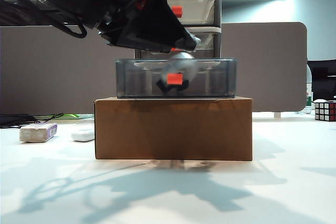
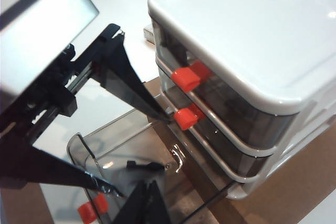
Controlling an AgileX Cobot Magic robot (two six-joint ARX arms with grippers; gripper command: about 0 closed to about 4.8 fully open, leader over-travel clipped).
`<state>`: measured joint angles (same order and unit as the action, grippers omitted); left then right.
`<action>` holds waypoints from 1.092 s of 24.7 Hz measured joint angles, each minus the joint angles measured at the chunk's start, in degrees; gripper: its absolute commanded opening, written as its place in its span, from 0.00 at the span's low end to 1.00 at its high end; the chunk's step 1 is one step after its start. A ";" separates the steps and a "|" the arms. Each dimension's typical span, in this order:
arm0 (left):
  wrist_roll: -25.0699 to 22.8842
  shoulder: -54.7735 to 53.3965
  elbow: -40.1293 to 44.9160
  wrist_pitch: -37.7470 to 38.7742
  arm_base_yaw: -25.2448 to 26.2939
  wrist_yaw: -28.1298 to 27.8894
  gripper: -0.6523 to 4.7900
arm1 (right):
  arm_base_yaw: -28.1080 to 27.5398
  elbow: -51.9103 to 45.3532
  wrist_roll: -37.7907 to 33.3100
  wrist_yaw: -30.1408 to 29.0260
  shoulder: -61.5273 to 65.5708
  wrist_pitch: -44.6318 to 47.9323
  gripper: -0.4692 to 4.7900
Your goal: Open the third layer of the drawer on the table, pick up the transparent tape on the table and put it in, and finally close the drawer.
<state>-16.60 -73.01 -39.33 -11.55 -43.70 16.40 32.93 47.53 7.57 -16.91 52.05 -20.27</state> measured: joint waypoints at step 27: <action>13.66 5.33 -0.17 24.52 -4.37 3.61 0.11 | 0.04 0.63 0.00 1.70 4.04 17.49 0.08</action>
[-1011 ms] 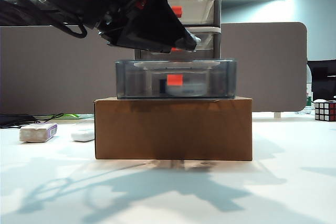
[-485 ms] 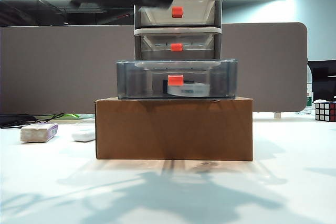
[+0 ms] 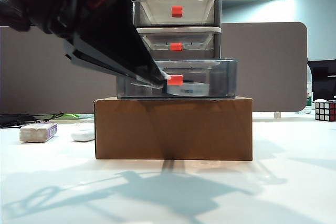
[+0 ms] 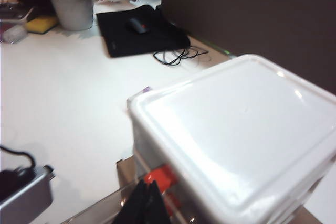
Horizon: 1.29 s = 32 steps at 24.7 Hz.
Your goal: Open the third layer of the drawer on the table, pick up the transparent tape on the table and put it in, and finally close the drawer.
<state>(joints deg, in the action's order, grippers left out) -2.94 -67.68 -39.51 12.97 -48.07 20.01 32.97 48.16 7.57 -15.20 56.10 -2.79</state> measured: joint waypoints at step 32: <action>-1.33 -9.44 0.15 -22.47 2.93 -20.31 0.11 | -0.48 24.26 0.28 4.94 27.61 -11.23 0.08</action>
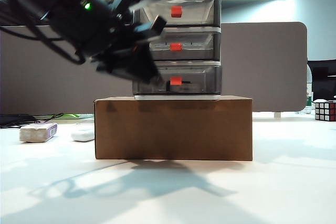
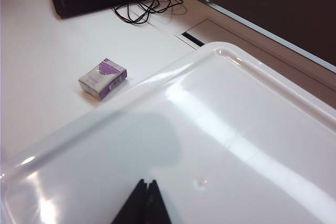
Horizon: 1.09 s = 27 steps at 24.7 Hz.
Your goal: Open the third layer of the drawer on the table, pick up the transparent tape on the table and put it in, and finally close the drawer.
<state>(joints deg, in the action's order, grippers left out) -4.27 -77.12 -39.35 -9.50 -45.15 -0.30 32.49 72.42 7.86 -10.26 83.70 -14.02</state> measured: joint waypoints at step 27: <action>1.60 60.96 15.72 29.81 -1.22 0.46 0.11 | 0.11 -24.24 -0.57 1.22 -43.69 -9.01 0.08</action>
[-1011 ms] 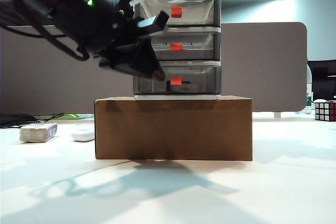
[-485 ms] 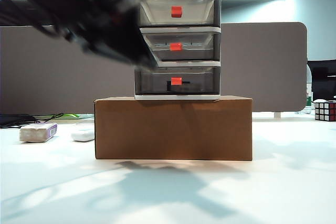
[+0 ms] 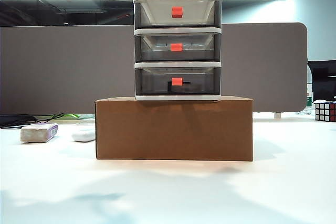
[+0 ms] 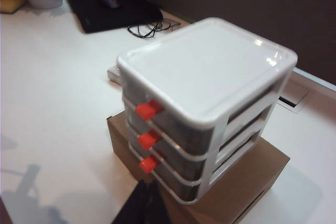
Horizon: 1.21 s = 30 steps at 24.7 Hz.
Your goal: Open the third layer of the drawer on the table, pick up the transparent tape on the table and put it in, and finally close the drawer.
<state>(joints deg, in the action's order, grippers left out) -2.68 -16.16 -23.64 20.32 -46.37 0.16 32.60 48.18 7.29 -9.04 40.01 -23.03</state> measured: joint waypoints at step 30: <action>-2.67 15.85 23.58 -17.53 6.12 -12.22 0.11 | -7.65 -47.78 2.86 1.31 -28.85 31.19 0.08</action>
<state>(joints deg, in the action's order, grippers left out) -5.34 -0.32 -0.05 2.79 -40.25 -12.05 24.95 0.40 10.15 -7.73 11.16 8.16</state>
